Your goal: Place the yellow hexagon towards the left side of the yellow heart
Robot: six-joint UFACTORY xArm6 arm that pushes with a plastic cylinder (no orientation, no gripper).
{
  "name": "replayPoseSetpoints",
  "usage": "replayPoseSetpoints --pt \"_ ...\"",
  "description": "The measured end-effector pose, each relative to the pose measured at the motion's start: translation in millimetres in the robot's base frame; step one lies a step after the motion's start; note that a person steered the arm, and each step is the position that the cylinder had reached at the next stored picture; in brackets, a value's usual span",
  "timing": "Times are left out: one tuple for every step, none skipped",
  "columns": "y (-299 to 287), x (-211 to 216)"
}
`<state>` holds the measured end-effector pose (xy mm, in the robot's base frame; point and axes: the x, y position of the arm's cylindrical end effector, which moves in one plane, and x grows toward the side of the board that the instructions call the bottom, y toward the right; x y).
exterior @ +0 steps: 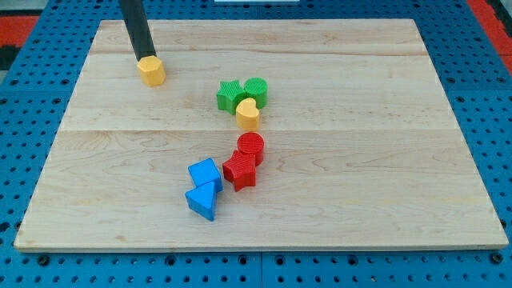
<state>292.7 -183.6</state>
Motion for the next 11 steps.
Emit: replayPoseSetpoints --pt "21.4 24.0" --pt "36.0 52.2" --pt "32.8 57.6" --pt "22.2 56.1" --pt "25.9 64.7" --pt "23.3 67.0" --pt "10.9 67.0" --pt "6.3 72.3" --pt "20.3 95.7" --pt "56.3 112.3" --pt "87.6 121.8"
